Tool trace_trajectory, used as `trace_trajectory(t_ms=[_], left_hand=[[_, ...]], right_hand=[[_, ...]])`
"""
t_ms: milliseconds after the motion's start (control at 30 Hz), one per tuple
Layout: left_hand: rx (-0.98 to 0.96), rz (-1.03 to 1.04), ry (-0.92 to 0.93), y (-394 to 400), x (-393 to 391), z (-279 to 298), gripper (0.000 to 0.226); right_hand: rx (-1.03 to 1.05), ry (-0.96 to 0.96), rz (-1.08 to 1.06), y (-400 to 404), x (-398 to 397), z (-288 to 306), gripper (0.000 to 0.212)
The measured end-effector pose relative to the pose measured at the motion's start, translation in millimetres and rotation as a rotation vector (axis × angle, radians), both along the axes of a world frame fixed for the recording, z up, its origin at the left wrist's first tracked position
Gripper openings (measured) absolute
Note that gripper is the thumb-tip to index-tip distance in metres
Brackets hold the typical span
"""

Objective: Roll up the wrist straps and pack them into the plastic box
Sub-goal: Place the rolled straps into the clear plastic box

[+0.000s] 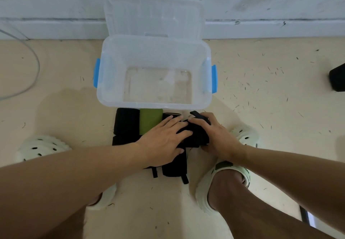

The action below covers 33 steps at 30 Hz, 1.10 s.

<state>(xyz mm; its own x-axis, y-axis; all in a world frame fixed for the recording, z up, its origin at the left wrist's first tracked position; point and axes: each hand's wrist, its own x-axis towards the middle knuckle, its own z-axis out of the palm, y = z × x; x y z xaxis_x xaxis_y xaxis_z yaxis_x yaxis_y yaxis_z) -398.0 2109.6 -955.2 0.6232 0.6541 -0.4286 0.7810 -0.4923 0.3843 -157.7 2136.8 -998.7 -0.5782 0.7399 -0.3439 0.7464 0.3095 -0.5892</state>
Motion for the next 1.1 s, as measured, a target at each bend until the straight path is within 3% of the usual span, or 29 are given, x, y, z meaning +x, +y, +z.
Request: trace_trajectory(t_ms=[100, 200, 267, 367, 533, 667, 733, 800, 900, 967, 1100], left_hand=[[-0.113, 0.178, -0.177, -9.2, 0.8, 4.0, 0.065], [-0.413, 0.736, -0.504, -19.5, 15.5, 20.8, 0.059], [-0.562, 1.05, -0.623, -23.7, 29.6, 36.7, 0.059], [-0.605, 1.222, -0.719, -28.3, 41.3, 53.3, 0.068], [-0.527, 1.27, -0.837, -15.6, 38.4, 90.5, 0.071], [-0.394, 1.246, -0.958, 10.9, 31.5, 116.7, 0.066], [-0.3, 1.254, -1.007, 28.3, 20.4, 121.6, 0.063], [-0.203, 1.256, -1.012, 44.7, 5.8, 123.0, 0.06], [-0.129, 1.286, -1.031, 62.2, -13.7, 117.2, 0.053], [-0.095, 1.308, -1.034, 69.3, -23.9, 110.1, 0.051], [-0.059, 1.326, -0.973, 79.5, -43.1, 93.2, 0.047]], right_hand=[[-0.029, 0.068, -0.094, -5.6, 4.7, 9.5, 0.093], [-0.034, 0.158, -0.142, -18.4, 4.1, 29.5, 0.094], [-0.024, 0.223, -0.162, -30.2, 0.7, 43.3, 0.098], [0.008, 0.278, -0.196, -42.6, -1.5, 62.5, 0.101], [0.173, 0.333, -0.275, -33.6, -6.4, 98.0, 0.109], [0.23, 0.48, -0.24, -0.9, -29.0, 133.6, 0.096], [0.069, 0.552, -0.244, 20.3, -43.1, 149.9, 0.103], [-0.22, 0.673, -0.336, 41.0, -59.9, 160.4, 0.103], [-0.578, 0.748, -0.52, 70.7, -85.2, 158.2, 0.069], [-0.784, 0.711, -0.545, 84.2, -101.5, 152.4, 0.062], [-0.862, 0.675, -0.515, 101.9, -122.4, 134.4, 0.046]])
